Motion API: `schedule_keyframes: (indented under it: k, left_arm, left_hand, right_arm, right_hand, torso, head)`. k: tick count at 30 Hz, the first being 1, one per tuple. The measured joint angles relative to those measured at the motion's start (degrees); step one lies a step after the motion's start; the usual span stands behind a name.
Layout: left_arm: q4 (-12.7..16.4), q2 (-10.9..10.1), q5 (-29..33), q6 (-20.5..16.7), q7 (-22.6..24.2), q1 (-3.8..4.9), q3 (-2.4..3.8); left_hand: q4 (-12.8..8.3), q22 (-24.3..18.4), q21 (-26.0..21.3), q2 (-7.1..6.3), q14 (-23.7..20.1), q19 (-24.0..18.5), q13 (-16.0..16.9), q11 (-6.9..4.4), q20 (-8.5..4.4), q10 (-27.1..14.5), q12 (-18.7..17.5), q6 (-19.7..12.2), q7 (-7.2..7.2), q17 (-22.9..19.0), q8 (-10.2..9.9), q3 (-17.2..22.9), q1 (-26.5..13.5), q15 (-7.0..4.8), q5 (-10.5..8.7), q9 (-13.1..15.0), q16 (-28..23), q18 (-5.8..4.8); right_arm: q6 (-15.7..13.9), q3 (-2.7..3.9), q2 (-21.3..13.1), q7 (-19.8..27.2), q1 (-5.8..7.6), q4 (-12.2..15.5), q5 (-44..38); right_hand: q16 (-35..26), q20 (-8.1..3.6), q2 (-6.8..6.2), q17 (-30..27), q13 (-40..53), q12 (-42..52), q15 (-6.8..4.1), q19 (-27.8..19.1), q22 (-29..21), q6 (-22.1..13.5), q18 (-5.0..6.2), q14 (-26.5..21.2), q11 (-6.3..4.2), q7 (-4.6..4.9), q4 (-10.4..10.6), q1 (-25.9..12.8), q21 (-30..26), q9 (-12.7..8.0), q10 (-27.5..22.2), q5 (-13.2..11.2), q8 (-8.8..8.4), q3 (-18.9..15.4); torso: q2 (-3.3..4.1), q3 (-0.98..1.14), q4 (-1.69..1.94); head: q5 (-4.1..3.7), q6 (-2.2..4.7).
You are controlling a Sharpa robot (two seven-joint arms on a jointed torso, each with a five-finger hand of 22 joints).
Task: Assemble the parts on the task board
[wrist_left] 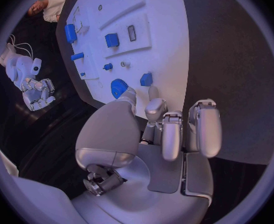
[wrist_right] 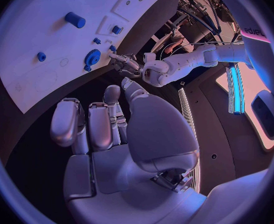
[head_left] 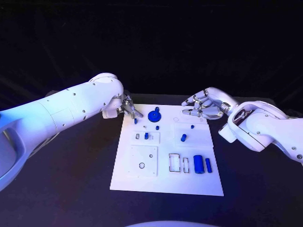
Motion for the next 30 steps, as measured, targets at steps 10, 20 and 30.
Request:
schedule_keyframes:
  k: [10,20,30]
  left_arm:
    - [0.35,-0.06,0.03,0.9,-0.16,0.0,-0.01]
    - [0.62,-0.11,0.06,2.06,-0.41,0.0,-0.01]
    - [0.59,-0.31,0.09,3.08,-0.64,0.0,-0.02]
  left_hand:
    - [-0.16,0.0,0.0,0.52,0.0,0.0,0.12,-0.2,0.0,0.2,0.0,0.21,-0.2,-0.01,0.23,-0.16,0.53,0.0,0.0,0.21,0.0,-0.01]
    - [-0.16,0.0,0.24,0.51,0.0,0.0,0.12,-0.2,0.0,0.2,0.12,0.2,-0.2,-0.01,0.23,-0.16,0.54,0.0,0.0,0.23,0.0,-0.01]
    - [-0.16,-0.01,0.24,0.97,0.0,-0.01,0.17,-0.2,0.0,0.2,0.23,0.2,-0.2,-0.02,0.23,-0.15,1.59,0.0,0.0,0.34,0.0,-0.01]
  right_arm:
    - [0.31,0.0,0.19,-0.06,0.0,-0.1,-0.01]
    - [0.62,0.0,0.36,-0.09,0.0,-0.21,-0.01]
    - [0.98,0.0,0.41,-0.23,0.0,-0.25,-0.02]
  right_hand:
    - [0.0,0.0,0.0,0.0,0.0,0.0,0.0,0.0,0.0,0.0,0.0,0.0,0.0,0.0,0.0,0.0,0.0,0.0,0.0,0.0,0.0,0.0]
    - [0.0,0.0,0.0,0.0,0.01,0.0,0.0,0.0,0.0,-0.2,0.0,0.0,0.0,0.2,0.0,0.0,0.0,-0.01,0.0,0.0,0.0,0.0]
    - [0.0,0.0,0.0,0.0,0.01,0.0,0.0,0.0,0.0,-0.2,0.0,0.0,0.0,0.2,0.0,0.0,-0.21,-0.01,0.01,0.0,0.0,0.0]
  torso:
    - [0.02,-0.03,0.04]
    - [0.03,-0.03,0.01]
    - [0.04,0.0,-0.01]
  head:
    - [0.09,-0.08]
    - [0.11,-0.27]
    - [0.14,-0.48]
